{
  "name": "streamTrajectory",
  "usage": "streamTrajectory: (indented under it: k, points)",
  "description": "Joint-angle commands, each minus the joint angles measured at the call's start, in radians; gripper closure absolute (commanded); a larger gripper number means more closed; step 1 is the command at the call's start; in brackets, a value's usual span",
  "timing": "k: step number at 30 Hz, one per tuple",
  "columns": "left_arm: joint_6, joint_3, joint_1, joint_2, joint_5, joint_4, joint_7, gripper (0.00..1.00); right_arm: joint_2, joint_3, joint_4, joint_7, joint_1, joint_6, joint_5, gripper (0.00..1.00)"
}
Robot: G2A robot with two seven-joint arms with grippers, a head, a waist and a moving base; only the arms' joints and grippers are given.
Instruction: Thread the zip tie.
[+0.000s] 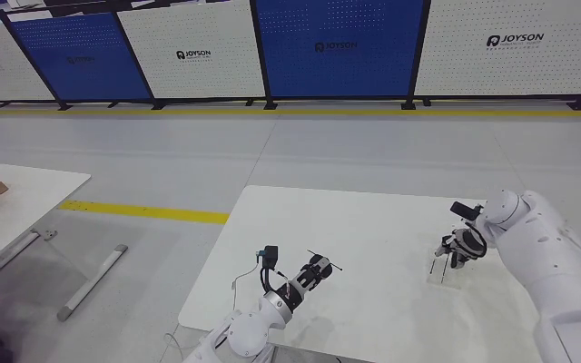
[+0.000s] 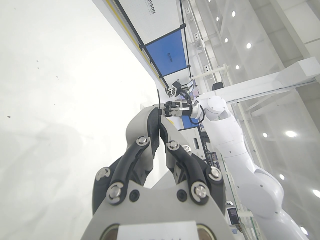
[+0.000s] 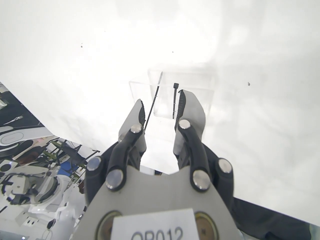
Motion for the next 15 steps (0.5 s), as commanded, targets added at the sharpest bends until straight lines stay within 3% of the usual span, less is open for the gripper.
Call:
streamTrajectory:
  k: [1,9,15]
  points:
    - [0.000,0.000,0.000,0.000,0.000,0.000,0.000,1.00,0.005,-0.001,-0.022,0.008,-0.009,0.022,-0.008,0.67]
    - [0.000,0.000,0.000,0.000,0.000,0.000,0.000,1.00,0.032,0.009,-0.134,0.026,-0.058,0.076,-0.028,0.64]
    - [0.000,0.000,0.000,0.000,0.000,0.000,0.000,1.00,0.076,0.053,-0.243,0.039,-0.110,0.086,-0.024,0.64]
